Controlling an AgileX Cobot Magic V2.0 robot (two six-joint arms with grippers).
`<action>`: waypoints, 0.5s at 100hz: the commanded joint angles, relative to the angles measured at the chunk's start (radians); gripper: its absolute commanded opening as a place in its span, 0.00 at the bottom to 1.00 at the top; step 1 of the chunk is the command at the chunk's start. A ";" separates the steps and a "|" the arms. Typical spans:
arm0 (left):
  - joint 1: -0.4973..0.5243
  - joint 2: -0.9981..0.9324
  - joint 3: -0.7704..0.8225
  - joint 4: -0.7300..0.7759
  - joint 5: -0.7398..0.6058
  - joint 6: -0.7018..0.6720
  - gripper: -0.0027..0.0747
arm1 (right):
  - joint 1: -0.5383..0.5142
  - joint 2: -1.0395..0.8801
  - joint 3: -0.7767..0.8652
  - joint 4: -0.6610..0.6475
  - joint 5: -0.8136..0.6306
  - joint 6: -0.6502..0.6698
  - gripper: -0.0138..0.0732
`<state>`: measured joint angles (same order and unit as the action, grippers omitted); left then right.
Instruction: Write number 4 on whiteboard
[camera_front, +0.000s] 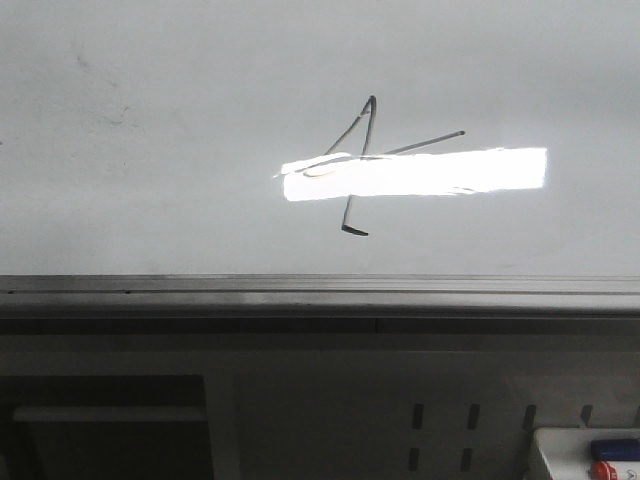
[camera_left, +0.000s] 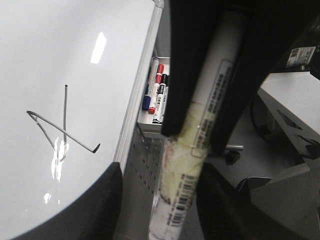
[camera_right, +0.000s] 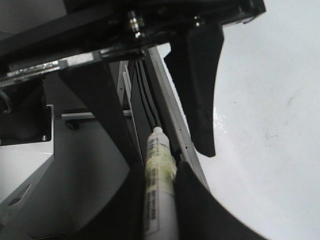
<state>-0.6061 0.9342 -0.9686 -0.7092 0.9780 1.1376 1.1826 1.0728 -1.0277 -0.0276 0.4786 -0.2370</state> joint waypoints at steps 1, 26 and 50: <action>-0.008 0.008 -0.034 -0.050 -0.042 0.003 0.44 | 0.009 -0.014 -0.037 -0.013 -0.072 -0.012 0.10; -0.008 0.008 -0.034 -0.050 -0.018 0.003 0.20 | 0.013 -0.014 -0.037 -0.016 -0.070 -0.012 0.10; -0.008 0.008 -0.034 -0.045 0.018 0.003 0.01 | 0.013 -0.014 -0.037 -0.016 -0.074 -0.012 0.11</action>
<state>-0.6130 0.9470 -0.9708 -0.7096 1.0441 1.1859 1.1949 1.0728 -1.0277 -0.0360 0.4874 -0.2410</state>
